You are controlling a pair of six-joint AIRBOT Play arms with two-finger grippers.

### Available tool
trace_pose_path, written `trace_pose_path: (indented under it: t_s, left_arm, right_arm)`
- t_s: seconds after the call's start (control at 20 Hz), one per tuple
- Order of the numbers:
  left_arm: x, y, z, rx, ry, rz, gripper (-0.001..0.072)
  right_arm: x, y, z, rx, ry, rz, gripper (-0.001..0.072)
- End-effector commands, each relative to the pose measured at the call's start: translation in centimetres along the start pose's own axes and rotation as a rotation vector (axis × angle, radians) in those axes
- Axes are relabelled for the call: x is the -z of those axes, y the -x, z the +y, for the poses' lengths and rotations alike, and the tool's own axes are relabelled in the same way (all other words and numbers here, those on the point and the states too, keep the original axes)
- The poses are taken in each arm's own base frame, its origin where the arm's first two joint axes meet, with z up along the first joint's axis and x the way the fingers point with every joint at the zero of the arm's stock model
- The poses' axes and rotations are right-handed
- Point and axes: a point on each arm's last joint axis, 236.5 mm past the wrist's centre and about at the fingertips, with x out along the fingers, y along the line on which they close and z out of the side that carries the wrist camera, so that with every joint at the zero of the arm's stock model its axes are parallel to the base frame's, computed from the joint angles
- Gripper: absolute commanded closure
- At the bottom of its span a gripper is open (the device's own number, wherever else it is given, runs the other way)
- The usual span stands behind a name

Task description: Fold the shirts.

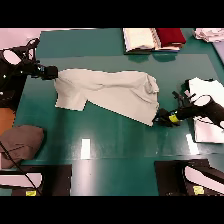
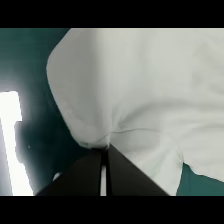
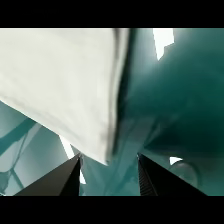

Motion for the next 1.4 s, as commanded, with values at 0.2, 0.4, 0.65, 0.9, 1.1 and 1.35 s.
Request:
trace_pose_path:
  t_s: [0.2, 0.4, 0.65, 0.9, 1.1, 1.35]
  left_arm:
    - [0.3, 0.1, -0.2, 0.006, 0.000, 0.014, 0.0683]
    - [-1.1, 2.7, -1.0, 0.005, -0.007, -0.049, 0.0683]
    - [-8.5, 21.4, -6.6, -0.005, -0.137, -0.517, 0.0683]
    - [-7.8, 46.4, -14.6, 0.011, -0.291, -1.040, 0.0683]
    - [-2.6, 59.3, -18.7, 0.030, -0.366, -1.304, 0.0684]
    - [-0.5, 61.8, -20.3, 0.093, -0.362, -1.327, 0.0684]
  right_arm:
    - [-1.2, -3.4, 4.6, 0.000, 0.138, 0.025, 0.0595]
    - [-3.8, 0.1, 9.9, -0.048, 0.316, -0.102, 0.0696]
    - [-9.1, 21.3, 19.2, -0.070, 0.579, -0.651, 0.0696]
    - [-2.9, 44.7, 24.4, -0.020, 0.721, -1.229, 0.0696]
    - [3.6, 53.6, 24.7, 0.080, 0.732, -1.485, 0.0696]
    - [3.9, 56.3, 21.7, 0.256, 0.638, -1.492, 0.0697]
